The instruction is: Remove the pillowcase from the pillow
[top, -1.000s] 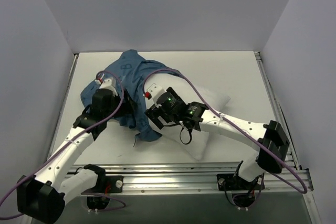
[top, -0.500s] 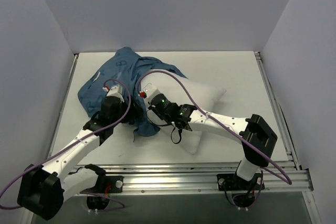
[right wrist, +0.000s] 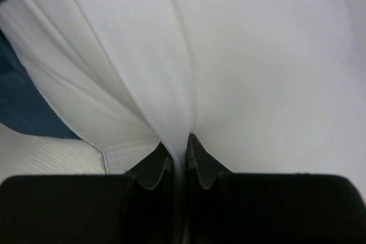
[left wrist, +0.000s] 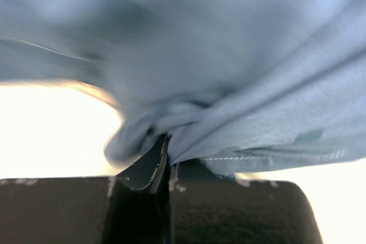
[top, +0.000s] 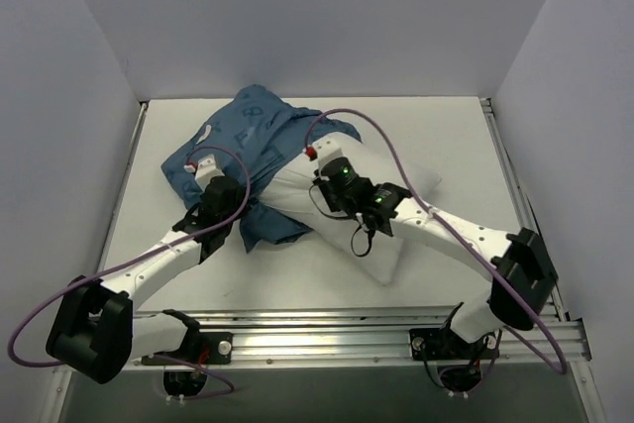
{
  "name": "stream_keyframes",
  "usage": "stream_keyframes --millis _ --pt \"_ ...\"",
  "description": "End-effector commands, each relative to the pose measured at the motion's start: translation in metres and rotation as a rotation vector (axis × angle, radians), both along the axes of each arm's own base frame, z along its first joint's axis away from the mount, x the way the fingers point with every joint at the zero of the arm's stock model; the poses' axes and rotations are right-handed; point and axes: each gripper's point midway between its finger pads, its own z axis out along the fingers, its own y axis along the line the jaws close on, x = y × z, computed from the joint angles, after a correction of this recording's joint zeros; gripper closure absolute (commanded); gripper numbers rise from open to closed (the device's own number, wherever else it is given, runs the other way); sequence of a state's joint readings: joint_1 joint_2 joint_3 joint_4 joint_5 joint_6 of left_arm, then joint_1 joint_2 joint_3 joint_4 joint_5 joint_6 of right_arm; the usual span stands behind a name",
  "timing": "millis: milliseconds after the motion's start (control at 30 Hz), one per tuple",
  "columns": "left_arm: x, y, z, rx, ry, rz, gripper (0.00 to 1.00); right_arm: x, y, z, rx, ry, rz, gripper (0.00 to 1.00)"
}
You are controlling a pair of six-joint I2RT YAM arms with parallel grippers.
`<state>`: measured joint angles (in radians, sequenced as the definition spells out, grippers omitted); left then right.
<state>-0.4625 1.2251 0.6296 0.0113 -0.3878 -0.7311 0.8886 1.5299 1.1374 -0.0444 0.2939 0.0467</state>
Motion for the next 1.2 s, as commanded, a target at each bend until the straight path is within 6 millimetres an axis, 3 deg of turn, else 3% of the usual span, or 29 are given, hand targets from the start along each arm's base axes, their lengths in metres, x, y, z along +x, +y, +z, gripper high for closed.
stream_keyframes --millis 0,167,367,467,600,667,700,733,800,867,933,1067,1100,1167 --pt "0.013 0.08 0.032 0.122 -0.082 0.376 0.98 -0.002 -0.075 0.034 0.032 0.013 -0.192 1.0" --pt "0.015 0.143 0.037 0.08 -0.093 0.626 0.98 -0.014 -0.127 0.088 0.141 -0.033 -0.276 1.0" --pt "0.025 0.179 0.055 0.109 -0.14 0.775 0.98 -0.037 -0.173 0.135 0.202 -0.096 -0.342 1.0" --pt "0.038 0.185 0.063 0.095 -0.148 0.772 0.98 -0.047 -0.181 0.138 0.211 -0.086 -0.335 1.0" --pt "0.053 0.176 0.056 0.125 -0.088 0.696 0.93 -0.06 -0.166 0.127 0.252 -0.028 -0.244 1.0" --pt "0.051 0.173 0.051 0.119 -0.025 0.667 0.89 -0.078 -0.135 0.12 0.308 0.056 -0.054 1.0" --pt "0.05 0.168 0.051 0.109 -0.012 0.639 0.86 -0.083 -0.126 0.121 0.328 0.078 -0.004 1.0" --pt "0.051 0.16 0.053 0.11 -0.001 0.579 0.77 -0.09 -0.112 0.121 0.364 0.117 0.067 1.0" --pt "0.049 0.134 0.057 0.028 0.005 0.449 0.68 -0.087 -0.101 0.117 0.394 0.136 0.091 0.98" --pt "0.043 0.112 0.069 -0.004 -0.013 0.325 0.45 -0.079 -0.09 0.108 0.405 0.173 0.1 0.88" --pt "0.035 0.106 0.078 0.019 -0.004 0.259 0.26 -0.069 -0.076 0.101 0.418 0.202 0.118 0.83" --pt "0.031 0.084 0.123 0.03 -0.06 0.094 0.11 -0.048 -0.057 0.094 0.448 0.212 0.127 0.44" --pt "0.032 0.076 0.138 0.023 -0.086 0.053 0.09 -0.041 -0.051 0.097 0.463 0.194 0.133 0.38" --pt "0.03 0.056 0.143 0.008 -0.093 -0.047 0.08 -0.033 -0.035 0.087 0.469 0.228 0.135 0.26"
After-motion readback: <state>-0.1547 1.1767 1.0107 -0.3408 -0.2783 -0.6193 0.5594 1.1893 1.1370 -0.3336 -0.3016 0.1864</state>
